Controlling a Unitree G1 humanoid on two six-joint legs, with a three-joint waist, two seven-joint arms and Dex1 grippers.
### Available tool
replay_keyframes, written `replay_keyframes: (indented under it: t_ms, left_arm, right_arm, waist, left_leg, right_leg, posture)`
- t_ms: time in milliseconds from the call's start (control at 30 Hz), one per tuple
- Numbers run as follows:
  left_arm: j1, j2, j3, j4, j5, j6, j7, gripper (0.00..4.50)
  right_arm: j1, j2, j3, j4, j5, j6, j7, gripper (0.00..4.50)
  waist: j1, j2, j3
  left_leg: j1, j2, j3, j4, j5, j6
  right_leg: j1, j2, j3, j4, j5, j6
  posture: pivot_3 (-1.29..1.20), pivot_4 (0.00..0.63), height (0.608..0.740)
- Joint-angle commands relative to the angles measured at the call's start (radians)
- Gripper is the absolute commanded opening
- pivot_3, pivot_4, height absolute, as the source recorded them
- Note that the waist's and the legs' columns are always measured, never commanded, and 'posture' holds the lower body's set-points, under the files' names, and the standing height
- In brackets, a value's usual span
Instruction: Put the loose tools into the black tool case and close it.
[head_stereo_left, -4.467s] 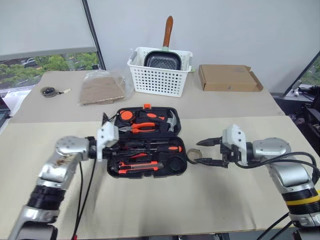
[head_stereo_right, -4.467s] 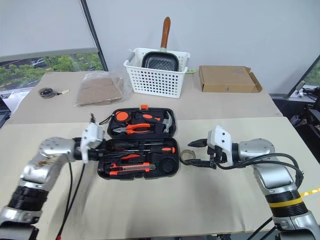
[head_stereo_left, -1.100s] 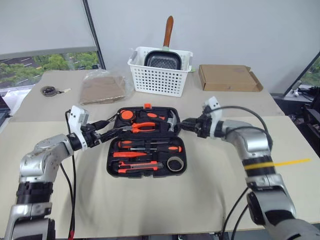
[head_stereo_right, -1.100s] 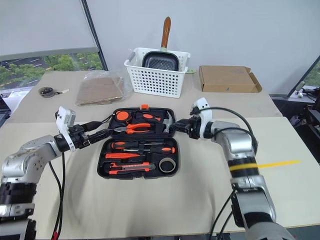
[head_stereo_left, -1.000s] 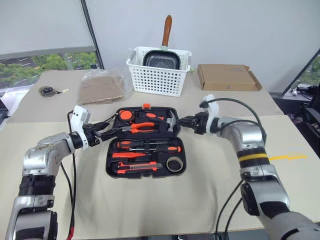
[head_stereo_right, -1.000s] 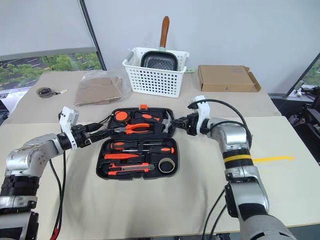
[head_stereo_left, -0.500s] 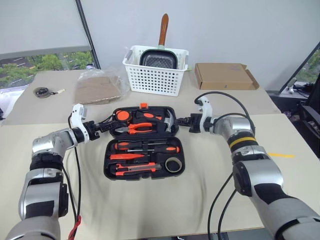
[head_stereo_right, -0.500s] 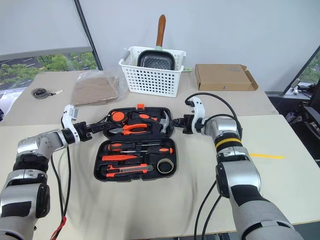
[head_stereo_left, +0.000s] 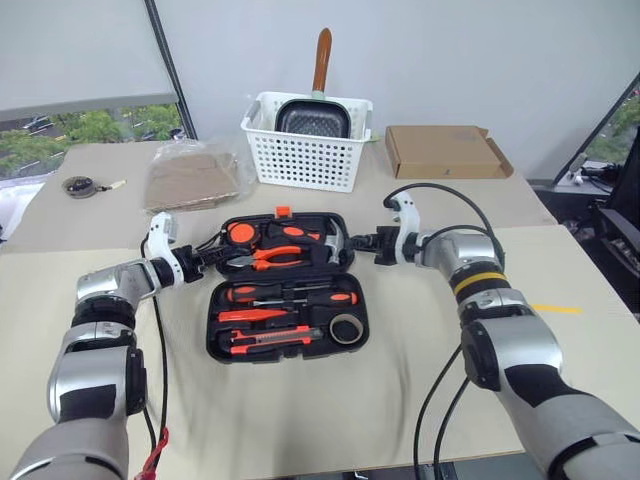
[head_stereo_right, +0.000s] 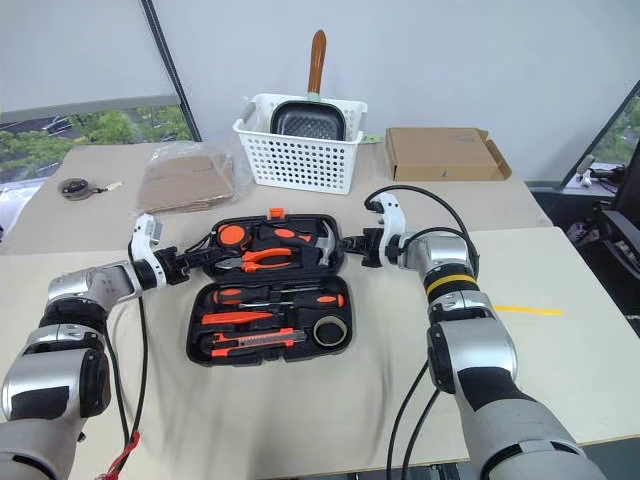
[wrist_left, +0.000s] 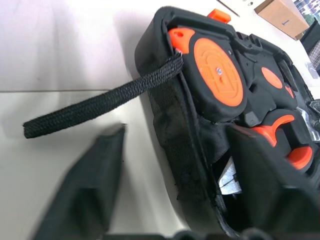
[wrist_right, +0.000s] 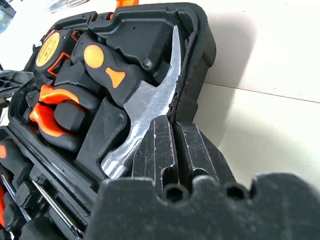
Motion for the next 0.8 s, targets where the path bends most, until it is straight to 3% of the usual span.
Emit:
replay_keyframes:
  t_ms: [33,100,167,500,800]
  left_arm:
    - [-0.023,0.012,0.016,0.004,0.012,-0.009,-0.022,1.20]
    - [-0.023,0.012,0.022,0.001,0.015,-0.005,-0.028,0.42]
    - [-0.020,0.014,0.028,-0.004,0.016,0.000,-0.037,0.02]
    - [0.020,0.032,0.009,-0.086,0.023,0.048,-0.134,0.02]
    - [0.180,0.033,0.013,-0.525,0.012,-0.132,-0.111,0.02]
  right_arm:
    - [-0.021,-0.005,-0.014,-0.011,-0.008,-0.040,-0.002,0.00]
    - [-0.020,-0.004,-0.013,-0.011,-0.010,-0.042,-0.002,0.00]
    - [-0.019,-0.004,-0.012,-0.010,-0.014,-0.046,-0.002,0.00]
    - [-0.011,-0.007,-0.021,-0.023,-0.014,-0.098,-0.001,0.00]
    - [0.088,-0.051,-0.034,-0.175,0.015,-0.262,0.104,0.00]
  waist:
    - [-0.001,0.000,0.000]
    - [0.000,0.000,0.000]
    - [0.000,0.000,0.000]
    - [-0.003,0.000,0.000]
    - [0.003,0.000,0.000]
  left_leg:
    - [0.000,0.000,0.000,0.000,0.000,0.000]
    - [0.000,0.000,0.000,0.000,0.000,0.000]
    - [0.001,0.000,0.000,0.000,0.000,0.000]
    - [0.001,-0.001,0.000,0.000,0.000,0.000]
    - [-0.002,-0.002,-0.001,0.000,0.000,0.000]
  right_leg:
    - [0.000,0.000,0.000,0.000,0.000,0.000]
    - [0.000,0.000,0.000,0.000,0.000,0.000]
    - [0.000,-0.001,0.000,0.000,0.000,0.000]
    - [0.000,-0.002,0.001,0.004,0.000,0.000]
    - [-0.002,-0.003,0.001,0.004,0.001,-0.003]
  posture:
    - [0.00,0.150,0.700]
    - [0.00,0.150,0.700]
    - [0.00,0.150,0.700]
    - [0.00,0.150,0.700]
    - [0.00,0.150,0.700]
